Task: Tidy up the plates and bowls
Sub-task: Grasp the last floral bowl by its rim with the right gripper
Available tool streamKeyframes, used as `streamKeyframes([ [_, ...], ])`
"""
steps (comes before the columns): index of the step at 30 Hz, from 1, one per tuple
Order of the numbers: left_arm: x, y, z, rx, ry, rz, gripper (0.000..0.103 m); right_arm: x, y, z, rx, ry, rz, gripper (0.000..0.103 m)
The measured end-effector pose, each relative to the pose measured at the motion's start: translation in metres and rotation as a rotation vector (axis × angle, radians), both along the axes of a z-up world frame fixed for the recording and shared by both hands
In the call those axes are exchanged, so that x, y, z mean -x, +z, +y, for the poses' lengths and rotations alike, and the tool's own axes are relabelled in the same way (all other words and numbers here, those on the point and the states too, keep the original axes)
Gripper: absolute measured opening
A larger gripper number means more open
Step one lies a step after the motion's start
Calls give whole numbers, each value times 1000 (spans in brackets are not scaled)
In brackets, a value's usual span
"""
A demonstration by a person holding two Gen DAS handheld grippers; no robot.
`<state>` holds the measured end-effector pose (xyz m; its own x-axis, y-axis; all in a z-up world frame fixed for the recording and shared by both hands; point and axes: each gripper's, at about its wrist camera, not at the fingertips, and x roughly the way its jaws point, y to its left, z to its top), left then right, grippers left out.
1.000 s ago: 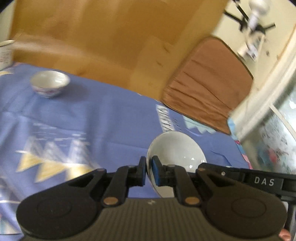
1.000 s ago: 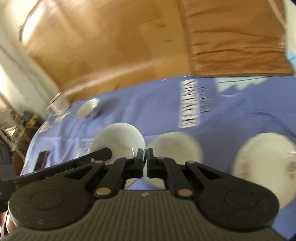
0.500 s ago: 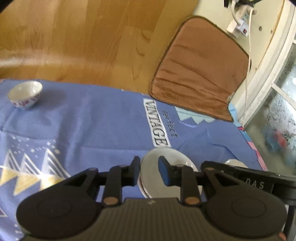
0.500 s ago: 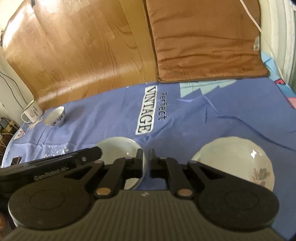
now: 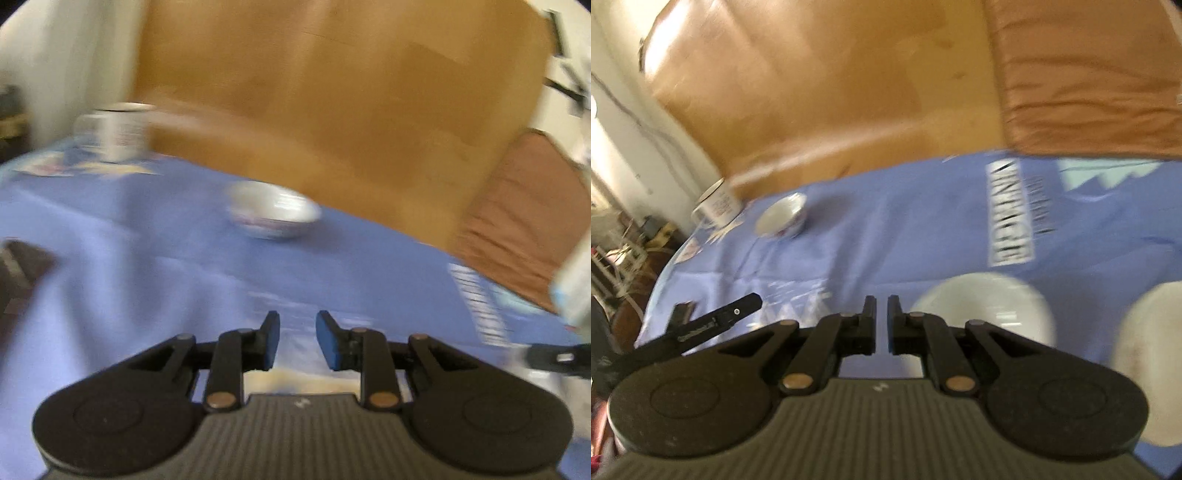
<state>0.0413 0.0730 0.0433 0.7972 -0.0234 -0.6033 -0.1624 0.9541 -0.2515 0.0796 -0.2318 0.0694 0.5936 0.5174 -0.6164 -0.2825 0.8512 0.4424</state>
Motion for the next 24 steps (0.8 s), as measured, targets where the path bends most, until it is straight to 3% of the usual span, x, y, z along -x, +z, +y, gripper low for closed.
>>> streamKeyframes([
  [3,9,-15,41,-28,97,-6,23,-11,-3,39,-9,55,35,11],
  [6,16,-28,67,32,115,-31,23,-32,-4,80,4,77,55,21],
  [8,18,-30,67,28,104,-58,23,-50,-7,101,-21,66,94,29],
  [14,23,-30,58,-11,70,-119,23,-113,-12,146,-90,-39,178,31],
  [21,26,-29,60,7,93,-157,23,-159,-29,177,-102,-146,249,31],
  [24,28,-28,59,-8,102,-173,23,-162,-33,187,-73,-131,257,11],
])
